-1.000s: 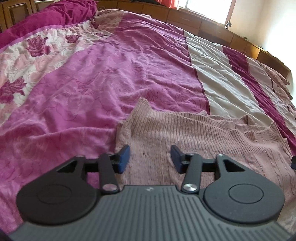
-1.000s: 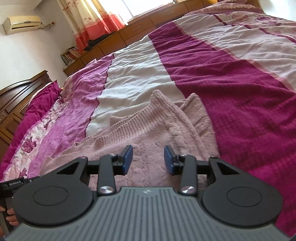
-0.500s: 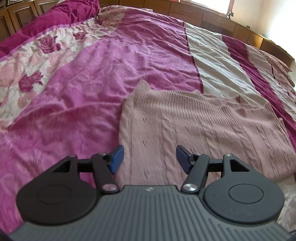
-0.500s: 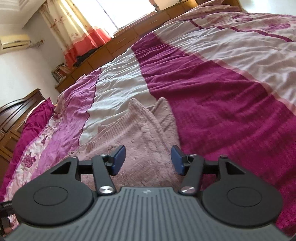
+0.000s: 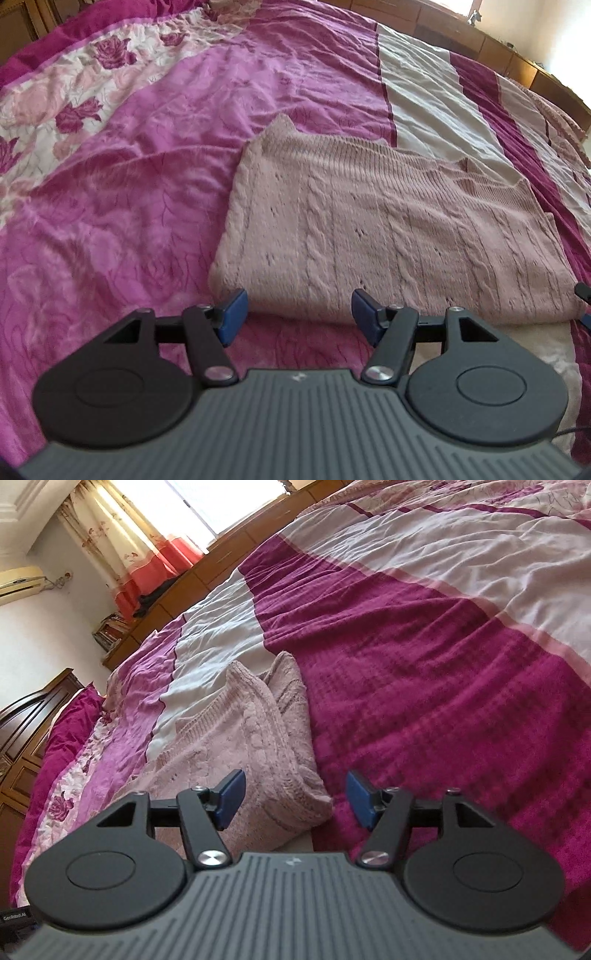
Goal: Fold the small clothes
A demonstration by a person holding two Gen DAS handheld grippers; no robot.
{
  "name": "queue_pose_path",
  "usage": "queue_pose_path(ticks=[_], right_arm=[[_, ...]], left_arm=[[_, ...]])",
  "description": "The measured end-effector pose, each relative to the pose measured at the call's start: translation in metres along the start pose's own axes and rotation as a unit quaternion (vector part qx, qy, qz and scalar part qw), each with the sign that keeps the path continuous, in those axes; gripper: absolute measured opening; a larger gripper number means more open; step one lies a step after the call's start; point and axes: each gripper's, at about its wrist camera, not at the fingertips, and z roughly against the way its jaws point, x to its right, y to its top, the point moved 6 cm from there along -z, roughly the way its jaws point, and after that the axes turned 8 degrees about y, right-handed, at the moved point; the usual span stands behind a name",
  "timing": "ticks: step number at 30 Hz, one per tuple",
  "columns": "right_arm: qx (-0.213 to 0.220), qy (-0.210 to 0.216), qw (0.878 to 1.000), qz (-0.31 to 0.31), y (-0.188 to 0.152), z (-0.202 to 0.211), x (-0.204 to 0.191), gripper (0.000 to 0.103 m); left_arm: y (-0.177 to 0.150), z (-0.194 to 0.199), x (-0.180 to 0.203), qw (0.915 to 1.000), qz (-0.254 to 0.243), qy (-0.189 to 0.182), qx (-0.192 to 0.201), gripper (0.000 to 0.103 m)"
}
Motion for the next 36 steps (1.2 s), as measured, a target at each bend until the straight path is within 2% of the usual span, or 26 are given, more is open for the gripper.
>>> queue_pose_path(ticks=[4,9,12,19,22,23,24,26,27,32,36], right_arm=[[-0.010,0.010,1.000,0.006,0.000,-0.010,-0.002,0.070],[-0.034,0.045,0.998,-0.012,0.007,-0.031,-0.003,0.073],[-0.034,0.059,0.997,-0.026,0.009,-0.040,-0.002,0.073],[-0.052,0.053,0.997,-0.009,0.014,-0.056,-0.011,0.073],[-0.043,0.054,0.998,-0.015,0.016,-0.062,-0.010,0.073],[-0.039,0.053,0.998,-0.020,0.017,-0.064,-0.010,0.069],[-0.038,0.052,0.998,-0.021,0.018,-0.065,-0.011,0.057],[-0.041,0.050,0.997,-0.031,0.018,-0.069,-0.009,0.042],[-0.040,0.056,0.997,-0.040,0.018,-0.071,-0.008,0.039],[-0.045,0.076,0.993,-0.083,0.019,-0.075,0.004,0.038],[-0.057,0.078,0.991,-0.093,0.022,-0.081,0.004,0.039]], left_arm=[[-0.007,-0.006,-0.003,0.9998,-0.002,0.011,-0.014,0.064],[-0.015,-0.012,-0.012,0.9991,0.012,0.022,-0.035,0.064],[-0.017,-0.010,-0.016,0.9989,0.018,0.026,-0.035,0.064],[-0.019,-0.011,-0.015,0.9988,0.017,0.027,-0.037,0.064],[-0.020,-0.010,-0.014,0.9989,0.013,0.027,-0.036,0.064],[-0.020,-0.010,-0.014,0.9989,0.013,0.026,-0.036,0.064],[-0.020,-0.010,-0.015,0.9989,0.013,0.025,-0.036,0.064],[-0.020,-0.009,-0.016,0.9989,0.014,0.023,-0.038,0.064],[-0.020,-0.009,-0.016,0.9989,0.015,0.022,-0.038,0.064],[-0.021,-0.009,-0.018,0.9989,0.020,0.020,-0.039,0.064],[-0.022,-0.008,-0.017,0.9990,0.015,0.023,-0.035,0.064]])
